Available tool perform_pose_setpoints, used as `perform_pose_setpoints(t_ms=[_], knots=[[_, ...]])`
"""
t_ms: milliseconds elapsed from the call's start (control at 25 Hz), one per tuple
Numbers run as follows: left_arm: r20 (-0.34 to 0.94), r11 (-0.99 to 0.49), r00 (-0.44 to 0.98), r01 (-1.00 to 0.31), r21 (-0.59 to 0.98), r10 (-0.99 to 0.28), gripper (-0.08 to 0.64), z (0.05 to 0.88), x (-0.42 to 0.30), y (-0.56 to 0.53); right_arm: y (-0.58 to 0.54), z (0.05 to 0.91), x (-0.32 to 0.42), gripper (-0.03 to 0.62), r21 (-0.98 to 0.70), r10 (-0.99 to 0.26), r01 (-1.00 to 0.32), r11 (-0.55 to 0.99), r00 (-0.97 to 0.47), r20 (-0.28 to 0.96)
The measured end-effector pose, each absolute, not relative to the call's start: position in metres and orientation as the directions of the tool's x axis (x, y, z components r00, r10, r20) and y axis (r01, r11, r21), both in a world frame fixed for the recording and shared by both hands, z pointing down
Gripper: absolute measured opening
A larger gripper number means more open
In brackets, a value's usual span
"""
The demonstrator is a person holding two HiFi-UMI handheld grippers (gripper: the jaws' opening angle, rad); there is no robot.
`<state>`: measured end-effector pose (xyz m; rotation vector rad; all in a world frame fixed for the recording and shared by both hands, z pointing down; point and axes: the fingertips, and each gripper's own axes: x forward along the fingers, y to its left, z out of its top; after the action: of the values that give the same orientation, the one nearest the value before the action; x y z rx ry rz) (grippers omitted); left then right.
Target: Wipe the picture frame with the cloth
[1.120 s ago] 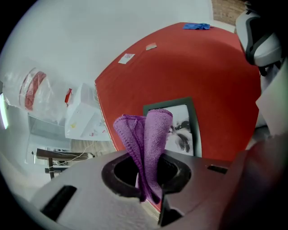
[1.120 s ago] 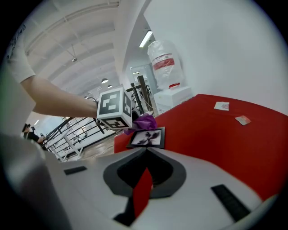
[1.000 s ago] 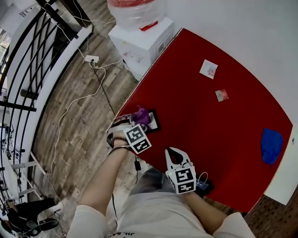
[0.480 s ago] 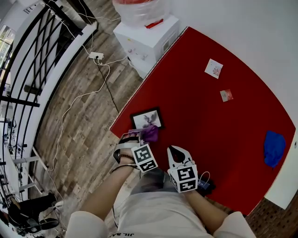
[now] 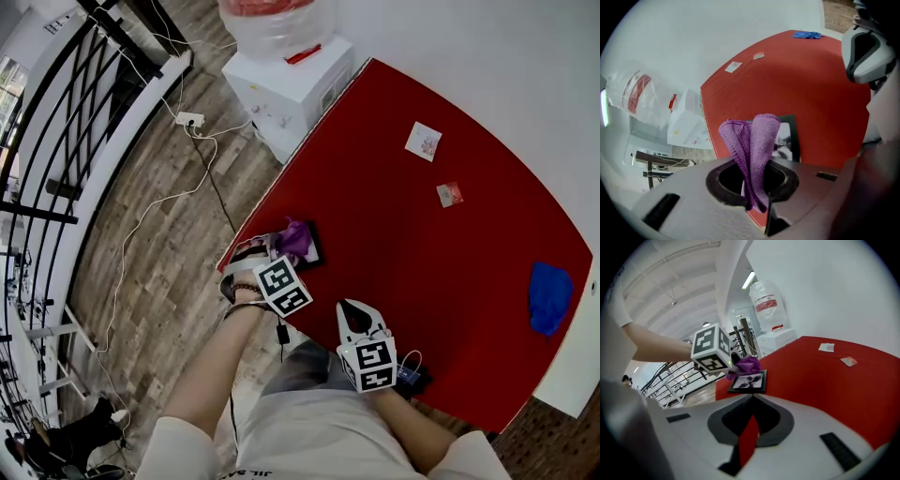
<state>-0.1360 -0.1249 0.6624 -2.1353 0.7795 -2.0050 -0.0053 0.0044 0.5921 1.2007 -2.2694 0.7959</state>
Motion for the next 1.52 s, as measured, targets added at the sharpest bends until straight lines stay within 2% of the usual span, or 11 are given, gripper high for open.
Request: perform_pose_setpoints(t_ms=[320,600,800,960,1240,1520], knots=[[0.914,-0.881,-0.021,-0.255,-0.397,-0.406,0.060,0.675,-0.125,-0.138,0.005,0.595,0.009,0.003,-0.279,-0.598,-0.864,0.420,-0.494,0.631],[0.955,-0.942,0.019,-0.173,-0.288,-0.296,0.060,0.682,-0.106,-0.068,0.002,0.597,0.007,0.005,-0.282,-0.595,-0.861,0.424,-0.500,0.630],[0.960,-0.951,0.039,-0.153,-0.270,-0.279,0.060,0.676,-0.101,-0.044,0.004,0.598,0.003,0.003,-0.288,-0.587,-0.855,0.431,-0.508,0.631],[0.954,-0.943,0.044,-0.171,-0.287,-0.298,0.060,0.672,-0.103,-0.055,0.005,0.599,0.002,0.004,-0.290,-0.587,-0.854,0.432,-0.510,0.628],[0.907,-0.876,0.021,-0.268,-0.401,-0.421,0.060,0.658,-0.112,-0.129,0.009,0.600,0.014,0.004,-0.289,-0.597,-0.868,0.403,-0.489,0.635],[0.917,-0.890,-0.014,-0.233,-0.392,-0.400,0.060,0.678,-0.097,-0.148,0.008,0.599,0.026,0.004,-0.287,-0.610,-0.881,0.377,-0.469,0.639]])
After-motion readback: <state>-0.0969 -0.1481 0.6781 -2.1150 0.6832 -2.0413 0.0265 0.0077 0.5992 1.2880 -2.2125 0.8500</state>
